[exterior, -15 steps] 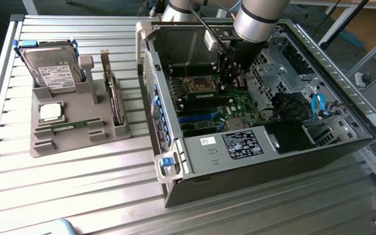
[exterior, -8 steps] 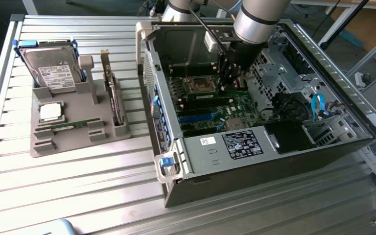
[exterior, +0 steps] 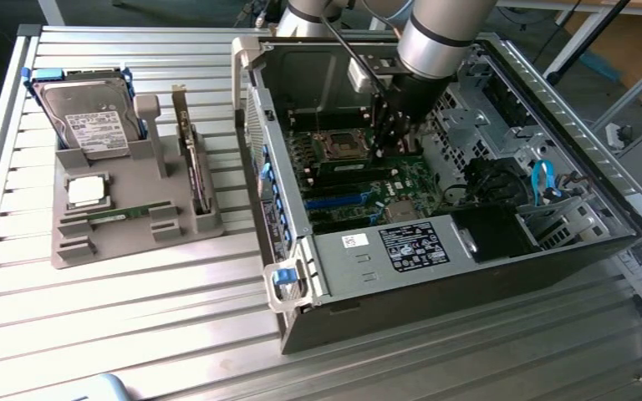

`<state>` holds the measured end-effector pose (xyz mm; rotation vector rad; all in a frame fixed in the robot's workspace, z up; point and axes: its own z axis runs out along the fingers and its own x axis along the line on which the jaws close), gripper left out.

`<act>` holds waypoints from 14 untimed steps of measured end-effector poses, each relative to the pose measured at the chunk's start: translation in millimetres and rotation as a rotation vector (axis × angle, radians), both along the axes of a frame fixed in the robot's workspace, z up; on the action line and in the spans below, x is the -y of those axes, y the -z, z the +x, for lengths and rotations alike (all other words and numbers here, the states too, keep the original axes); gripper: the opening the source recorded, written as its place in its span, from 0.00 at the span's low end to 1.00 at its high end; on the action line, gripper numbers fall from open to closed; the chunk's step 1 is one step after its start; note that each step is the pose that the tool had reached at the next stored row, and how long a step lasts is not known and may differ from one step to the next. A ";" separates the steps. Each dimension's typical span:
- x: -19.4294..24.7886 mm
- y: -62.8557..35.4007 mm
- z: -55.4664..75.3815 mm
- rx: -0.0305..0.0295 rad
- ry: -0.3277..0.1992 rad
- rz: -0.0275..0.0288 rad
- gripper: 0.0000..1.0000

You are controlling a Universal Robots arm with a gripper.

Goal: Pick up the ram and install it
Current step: 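Insert the ram into the slot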

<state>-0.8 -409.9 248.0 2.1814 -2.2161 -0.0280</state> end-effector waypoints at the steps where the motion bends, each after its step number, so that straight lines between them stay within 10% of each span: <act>1: 0.1 0.6 0.0 0.0000 0.000 0.0000 0.12; 14: 0.8 3.6 0.0 0.0000 0.000 0.0001 0.12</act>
